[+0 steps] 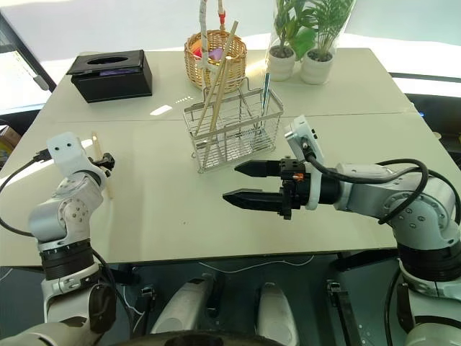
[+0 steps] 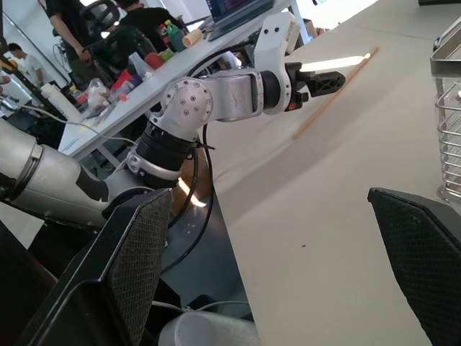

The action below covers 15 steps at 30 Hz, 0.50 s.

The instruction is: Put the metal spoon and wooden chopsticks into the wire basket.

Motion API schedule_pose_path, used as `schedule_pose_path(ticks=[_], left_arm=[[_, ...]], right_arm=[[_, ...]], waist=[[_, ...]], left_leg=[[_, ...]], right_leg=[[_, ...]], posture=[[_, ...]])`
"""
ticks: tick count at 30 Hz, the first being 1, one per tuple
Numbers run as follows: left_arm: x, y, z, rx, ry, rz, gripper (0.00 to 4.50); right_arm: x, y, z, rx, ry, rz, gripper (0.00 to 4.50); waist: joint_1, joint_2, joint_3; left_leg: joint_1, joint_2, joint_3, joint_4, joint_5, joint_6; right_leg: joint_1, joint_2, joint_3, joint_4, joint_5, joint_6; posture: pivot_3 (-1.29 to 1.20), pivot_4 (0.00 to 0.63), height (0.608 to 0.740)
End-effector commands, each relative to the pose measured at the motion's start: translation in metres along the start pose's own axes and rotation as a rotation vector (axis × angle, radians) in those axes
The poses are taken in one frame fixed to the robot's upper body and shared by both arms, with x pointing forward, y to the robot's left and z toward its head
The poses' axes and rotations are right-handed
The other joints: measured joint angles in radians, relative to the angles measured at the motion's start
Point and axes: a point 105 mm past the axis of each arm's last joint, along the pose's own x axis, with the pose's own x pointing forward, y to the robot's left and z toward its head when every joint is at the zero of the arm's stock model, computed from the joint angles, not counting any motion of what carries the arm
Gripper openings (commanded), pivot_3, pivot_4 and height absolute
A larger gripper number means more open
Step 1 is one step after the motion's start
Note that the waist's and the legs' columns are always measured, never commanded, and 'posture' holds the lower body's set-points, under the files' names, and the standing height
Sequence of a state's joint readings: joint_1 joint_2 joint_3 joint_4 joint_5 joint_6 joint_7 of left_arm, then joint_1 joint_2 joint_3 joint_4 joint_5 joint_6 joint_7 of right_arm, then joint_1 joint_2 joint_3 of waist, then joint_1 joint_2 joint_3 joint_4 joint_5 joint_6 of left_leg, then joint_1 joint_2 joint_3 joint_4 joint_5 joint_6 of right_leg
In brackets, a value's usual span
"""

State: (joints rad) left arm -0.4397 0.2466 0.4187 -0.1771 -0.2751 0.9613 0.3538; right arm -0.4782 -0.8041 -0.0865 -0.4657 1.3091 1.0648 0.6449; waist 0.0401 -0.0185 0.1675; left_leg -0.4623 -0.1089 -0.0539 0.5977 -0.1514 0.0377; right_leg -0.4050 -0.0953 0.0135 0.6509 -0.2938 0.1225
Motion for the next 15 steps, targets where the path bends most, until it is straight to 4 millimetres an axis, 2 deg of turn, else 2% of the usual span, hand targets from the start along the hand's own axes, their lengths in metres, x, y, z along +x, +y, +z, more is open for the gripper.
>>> schedule_pose_path(ticks=[1,6,15], left_arm=[[0.004,0.008,0.008,-0.013,-0.01,0.068,3.66],[0.023,0.003,0.007,0.019,0.051,0.077,3.66],[0.03,-0.007,0.0,0.088,0.13,0.009,3.66]], right_arm=[[-0.001,0.001,0.005,-0.026,-0.021,-0.007,4.5],[-0.001,0.0,0.006,-0.033,-0.042,-0.033,4.5],[-0.003,0.002,0.009,-0.045,-0.064,-0.059,4.5]], waist=[[0.001,0.0,0.0],[0.003,0.0,0.0],[0.0,0.0,0.0]], left_leg=[[0.0,0.0,0.0,0.0,0.0,0.0],[0.0,0.0,0.0,0.0,0.0,0.0],[0.0,0.0,0.0,0.0,0.0,0.0]], right_leg=[[0.0,0.0,0.0,0.0,0.0,0.0],[0.0,0.0,0.0,0.0,0.0,0.0],[0.0,0.0,0.0,0.0,0.0,0.0]], posture=[[0.0,0.15,0.74],[0.0,0.15,0.74],[0.0,0.15,0.74]])
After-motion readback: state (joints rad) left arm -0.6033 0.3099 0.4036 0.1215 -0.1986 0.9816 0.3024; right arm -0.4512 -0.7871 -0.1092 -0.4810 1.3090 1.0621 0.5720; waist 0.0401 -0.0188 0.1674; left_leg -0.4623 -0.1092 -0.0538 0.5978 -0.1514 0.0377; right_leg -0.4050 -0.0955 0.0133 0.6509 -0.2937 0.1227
